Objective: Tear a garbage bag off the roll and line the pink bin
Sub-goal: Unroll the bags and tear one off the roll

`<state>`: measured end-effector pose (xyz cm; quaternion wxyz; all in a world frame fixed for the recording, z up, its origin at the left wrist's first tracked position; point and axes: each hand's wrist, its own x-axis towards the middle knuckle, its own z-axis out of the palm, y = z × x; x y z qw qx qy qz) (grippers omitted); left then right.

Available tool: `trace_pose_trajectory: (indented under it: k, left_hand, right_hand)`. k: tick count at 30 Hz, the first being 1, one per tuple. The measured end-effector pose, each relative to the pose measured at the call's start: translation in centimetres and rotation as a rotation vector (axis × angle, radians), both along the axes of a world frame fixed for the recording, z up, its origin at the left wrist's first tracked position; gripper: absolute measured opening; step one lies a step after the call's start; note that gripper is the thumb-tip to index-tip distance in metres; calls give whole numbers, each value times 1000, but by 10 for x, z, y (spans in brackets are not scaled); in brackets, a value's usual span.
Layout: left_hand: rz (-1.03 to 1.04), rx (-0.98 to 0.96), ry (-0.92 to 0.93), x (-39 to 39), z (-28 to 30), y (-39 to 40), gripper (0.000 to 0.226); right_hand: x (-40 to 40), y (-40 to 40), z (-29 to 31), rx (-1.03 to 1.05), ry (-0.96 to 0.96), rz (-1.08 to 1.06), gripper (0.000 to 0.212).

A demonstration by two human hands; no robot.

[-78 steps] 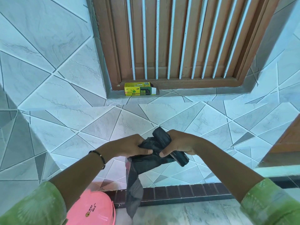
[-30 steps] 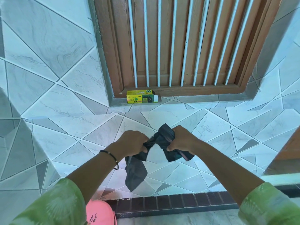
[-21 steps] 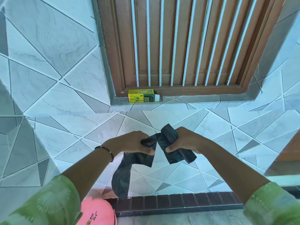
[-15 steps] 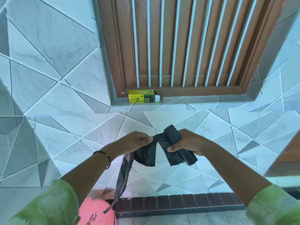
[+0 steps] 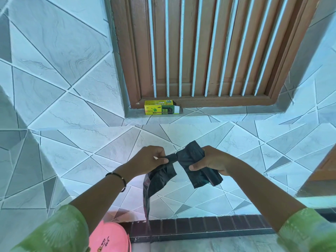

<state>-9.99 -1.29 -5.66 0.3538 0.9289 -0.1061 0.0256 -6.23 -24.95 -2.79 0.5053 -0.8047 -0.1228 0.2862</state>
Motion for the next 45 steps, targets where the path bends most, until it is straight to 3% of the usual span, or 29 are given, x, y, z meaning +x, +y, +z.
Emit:
trace_pose_trajectory:
  k: [6, 10, 18, 26, 35, 39, 43, 45]
  left_hand:
    - [111, -274, 15, 0, -2, 1, 10]
    - [117, -343, 23, 0, -1, -1, 11]
    - [76, -222, -1, -4, 3, -8, 12]
    - [59, 51, -36, 3, 5, 4, 12]
    - [54, 99, -49, 6, 9, 15, 22]
    - [35, -33, -12, 3, 6, 14, 24]
    - [-30, -71, 60, -1, 1, 5, 12]
    - [-52, -57, 68, -4, -2, -2, 13]
  right_hand:
    - [-4, 0, 1, -2, 15, 1, 25]
    - [-2, 0, 1, 15, 10, -21, 30]
    - [0, 1, 4, 17, 22, -15, 31]
    - [5, -1, 2, -90, -27, 4, 37]
    - [9, -6, 1, -122, 21, 57, 40]
    - [3, -5, 1, 44, 84, 80, 25]
    - [-3, 5, -9, 336, 180, 29, 39]
    - [-6, 14, -17, 404, 193, -17, 34]
